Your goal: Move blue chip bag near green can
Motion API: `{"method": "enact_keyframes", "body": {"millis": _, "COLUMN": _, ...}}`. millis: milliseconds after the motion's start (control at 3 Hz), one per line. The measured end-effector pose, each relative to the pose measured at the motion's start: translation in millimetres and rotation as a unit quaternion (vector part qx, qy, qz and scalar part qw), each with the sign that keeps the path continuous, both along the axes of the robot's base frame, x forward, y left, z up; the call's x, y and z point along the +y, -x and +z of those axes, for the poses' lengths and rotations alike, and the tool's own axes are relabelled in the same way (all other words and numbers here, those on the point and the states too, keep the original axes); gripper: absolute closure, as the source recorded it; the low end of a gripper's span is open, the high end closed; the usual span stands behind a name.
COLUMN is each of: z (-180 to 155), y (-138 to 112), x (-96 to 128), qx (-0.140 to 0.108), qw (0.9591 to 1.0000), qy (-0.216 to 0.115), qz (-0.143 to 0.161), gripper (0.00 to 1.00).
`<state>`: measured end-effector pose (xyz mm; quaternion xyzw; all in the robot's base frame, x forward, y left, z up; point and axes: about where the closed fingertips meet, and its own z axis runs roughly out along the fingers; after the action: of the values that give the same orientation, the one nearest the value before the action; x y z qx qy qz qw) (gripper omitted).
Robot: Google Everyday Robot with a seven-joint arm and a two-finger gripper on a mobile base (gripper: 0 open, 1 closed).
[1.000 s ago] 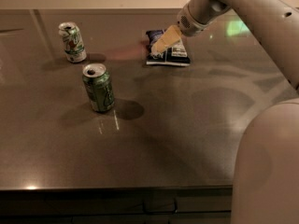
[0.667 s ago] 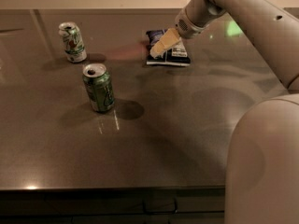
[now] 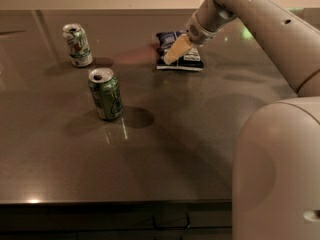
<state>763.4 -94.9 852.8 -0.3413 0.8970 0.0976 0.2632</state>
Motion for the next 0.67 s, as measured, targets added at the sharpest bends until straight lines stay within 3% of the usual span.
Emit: {"method": "enact_keyframes", "body": {"millis": 667, "z": -4.0, "y": 3.0, "x": -5.9, "qx": 0.015, "qw": 0.9998, "qy": 0.013, "qz": 0.004, "gripper": 0.65}}
